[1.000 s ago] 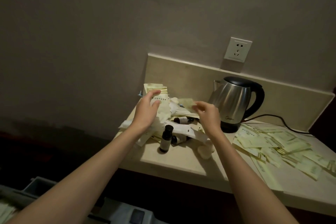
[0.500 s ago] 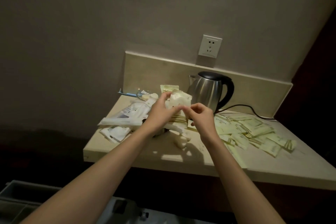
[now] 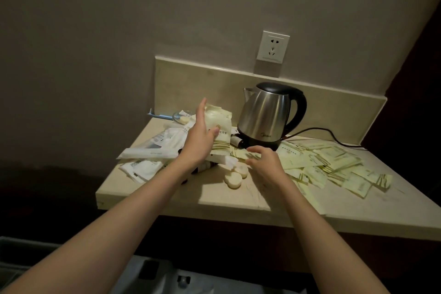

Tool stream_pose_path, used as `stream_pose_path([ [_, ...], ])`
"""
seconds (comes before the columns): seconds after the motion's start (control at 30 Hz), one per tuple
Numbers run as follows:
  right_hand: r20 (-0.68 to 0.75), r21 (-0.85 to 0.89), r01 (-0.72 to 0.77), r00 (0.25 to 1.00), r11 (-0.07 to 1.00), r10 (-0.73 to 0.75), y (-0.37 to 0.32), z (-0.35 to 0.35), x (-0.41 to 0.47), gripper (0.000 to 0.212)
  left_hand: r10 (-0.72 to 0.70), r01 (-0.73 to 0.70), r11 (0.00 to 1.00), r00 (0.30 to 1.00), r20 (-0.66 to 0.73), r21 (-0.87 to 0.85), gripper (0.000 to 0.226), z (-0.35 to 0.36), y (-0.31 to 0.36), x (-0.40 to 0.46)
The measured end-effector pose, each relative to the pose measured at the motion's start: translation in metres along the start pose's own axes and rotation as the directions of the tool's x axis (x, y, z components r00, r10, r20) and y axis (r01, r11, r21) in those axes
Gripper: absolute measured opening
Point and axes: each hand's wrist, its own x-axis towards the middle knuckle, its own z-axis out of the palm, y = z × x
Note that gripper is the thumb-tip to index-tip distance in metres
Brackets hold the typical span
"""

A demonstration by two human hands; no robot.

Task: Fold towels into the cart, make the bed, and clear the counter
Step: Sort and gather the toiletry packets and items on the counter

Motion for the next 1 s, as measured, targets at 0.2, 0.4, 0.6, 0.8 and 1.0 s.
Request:
stream_pose_path([
  [0.2,-0.042,-0.162,0.016,0.999,0.987,-0.024,0.009,0.010,0.013,0.031,0.049,-0.051,0.997,0.999,0.023,0.064,0.075,0.005,-0.004,0.005],
  [0.4,-0.211,-0.021,0.085,0.974,0.996,-0.087,0.002,-0.006,0.002,0.025,0.012,-0.011,0.998,1.000,-0.002,0.056,0.073,0.009,-0.002,0.000],
  [0.6,-0.350,0.548,0.093,0.928,0.831,0.127,-0.017,-0.048,-0.037,0.020,-0.140,0.136,0.986,0.990,-0.036,-0.095,0.067,0.018,0.006,-0.008],
  [0.8,-0.223,0.718,0.019,0.953,0.696,0.203,-0.020,-0.041,-0.067,0.018,-0.161,0.183,0.959,0.980,0.116,-0.218,0.029,0.050,0.018,-0.027],
  [1.0,-0.326,0.613,0.053,0.926,0.789,0.192,-0.018,-0.039,-0.087,0.009,-0.134,0.187,0.949,0.968,0.211,-0.254,0.025,0.076,0.034,-0.044],
])
